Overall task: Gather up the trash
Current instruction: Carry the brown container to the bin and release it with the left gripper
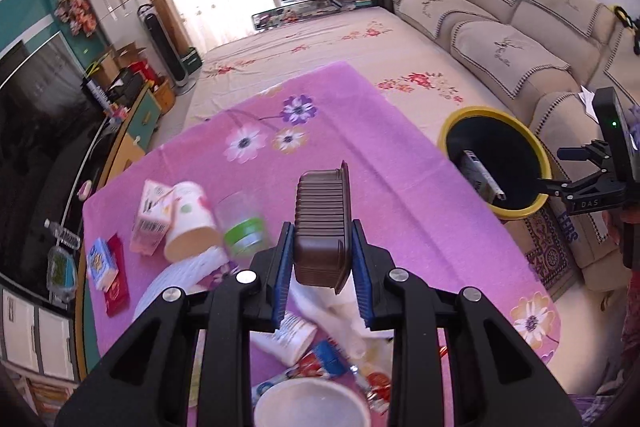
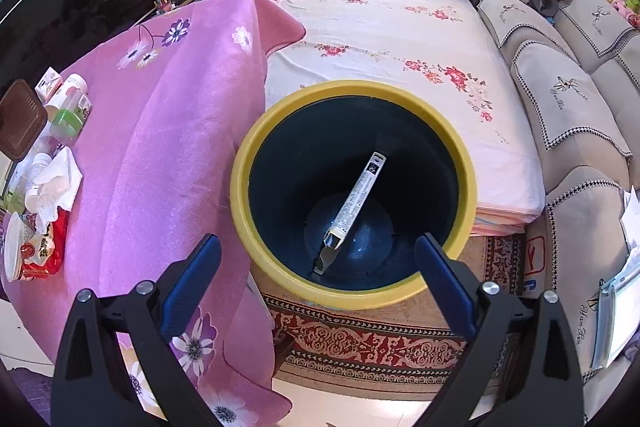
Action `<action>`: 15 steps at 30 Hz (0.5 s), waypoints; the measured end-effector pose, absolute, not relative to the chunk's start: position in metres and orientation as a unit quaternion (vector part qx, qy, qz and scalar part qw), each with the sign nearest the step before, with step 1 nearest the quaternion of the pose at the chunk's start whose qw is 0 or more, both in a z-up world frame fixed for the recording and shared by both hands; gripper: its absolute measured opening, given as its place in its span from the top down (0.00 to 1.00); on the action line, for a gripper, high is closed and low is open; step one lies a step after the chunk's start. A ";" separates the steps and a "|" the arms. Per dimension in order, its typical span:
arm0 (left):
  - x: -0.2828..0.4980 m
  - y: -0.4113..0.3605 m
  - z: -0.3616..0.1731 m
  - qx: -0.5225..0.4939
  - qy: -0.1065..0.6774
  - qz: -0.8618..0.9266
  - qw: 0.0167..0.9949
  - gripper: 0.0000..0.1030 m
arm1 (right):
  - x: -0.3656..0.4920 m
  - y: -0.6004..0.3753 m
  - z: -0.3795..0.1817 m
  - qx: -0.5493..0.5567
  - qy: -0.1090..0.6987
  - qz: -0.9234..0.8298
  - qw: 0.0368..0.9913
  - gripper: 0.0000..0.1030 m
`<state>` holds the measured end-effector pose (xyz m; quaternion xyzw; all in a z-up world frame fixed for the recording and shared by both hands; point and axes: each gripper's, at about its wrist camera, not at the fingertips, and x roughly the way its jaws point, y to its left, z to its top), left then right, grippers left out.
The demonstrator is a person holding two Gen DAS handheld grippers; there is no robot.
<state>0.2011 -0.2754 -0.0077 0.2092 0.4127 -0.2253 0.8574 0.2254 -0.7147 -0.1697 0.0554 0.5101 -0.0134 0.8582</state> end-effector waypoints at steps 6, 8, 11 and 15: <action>0.196 -0.386 -0.010 0.247 0.408 -0.321 0.818 0.73 | 0.208 -0.748 -0.164 0.075 0.501 -0.032 0.861 0.10; 0.194 -0.424 -0.015 0.261 0.409 -0.347 0.803 0.73 | 0.203 -0.759 -0.161 0.080 0.499 -0.037 0.862 0.10; 0.194 -0.474 -0.028 0.274 0.419 -0.372 0.782 0.73 | 0.195 -0.773 -0.157 0.087 0.495 -0.045 0.864 0.10; 0.206 -0.522 -0.059 0.283 0.444 -0.372 0.764 0.72 | 0.186 -0.786 -0.154 0.092 0.491 -0.051 0.865 0.10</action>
